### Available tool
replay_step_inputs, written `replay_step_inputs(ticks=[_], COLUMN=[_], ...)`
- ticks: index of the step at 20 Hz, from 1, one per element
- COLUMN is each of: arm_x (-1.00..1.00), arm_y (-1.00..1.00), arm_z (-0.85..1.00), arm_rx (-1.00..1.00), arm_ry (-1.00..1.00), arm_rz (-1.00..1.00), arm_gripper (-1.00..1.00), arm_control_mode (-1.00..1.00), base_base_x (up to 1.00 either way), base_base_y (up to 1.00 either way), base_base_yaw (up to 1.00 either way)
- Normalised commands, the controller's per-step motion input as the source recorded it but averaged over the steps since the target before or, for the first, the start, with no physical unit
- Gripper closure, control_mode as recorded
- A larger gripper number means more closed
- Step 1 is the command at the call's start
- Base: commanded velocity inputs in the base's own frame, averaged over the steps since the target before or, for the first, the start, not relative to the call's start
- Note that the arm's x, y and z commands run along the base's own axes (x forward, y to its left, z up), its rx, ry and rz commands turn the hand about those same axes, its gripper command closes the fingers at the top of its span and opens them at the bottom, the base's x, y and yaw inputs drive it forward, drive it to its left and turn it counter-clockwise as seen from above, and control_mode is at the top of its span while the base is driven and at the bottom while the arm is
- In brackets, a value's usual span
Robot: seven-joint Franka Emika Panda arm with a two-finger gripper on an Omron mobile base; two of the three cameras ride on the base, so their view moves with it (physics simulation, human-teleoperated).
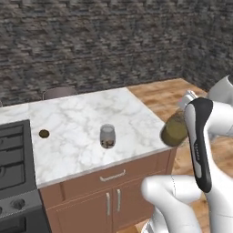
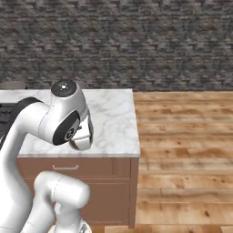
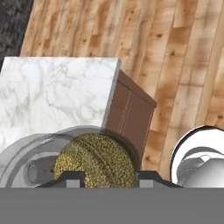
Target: Pick the jar and jar from the dining table and place them in the open cabinet. Close the cabinet after placing the objects.
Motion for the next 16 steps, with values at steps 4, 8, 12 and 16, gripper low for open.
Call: replay_step_inputs(ticks=[4,8,12,16], arm_x=[0.00,0.00,0.00,0.00], arm_y=[0.00,0.00,0.00,0.00], arm_z=[0.00,0.00,0.00,0.00], arm_rx=[0.00,0.00,0.00,0.00], arm_ry=[0.00,0.00,0.00,0.00], arm_rz=[0.00,0.00,0.00,0.00], arm_gripper=[1.00,1.00,1.00,1.00], arm_control_mode=[1.00,1.00,1.00,1.00], base_base_x=[-0.16,-0.21,-0.15,-0.15], base_base_y=[0.01,0.00,0.00,0.00], base_base_yaw=[-0.41,-0.40,-0.41,-0.42])
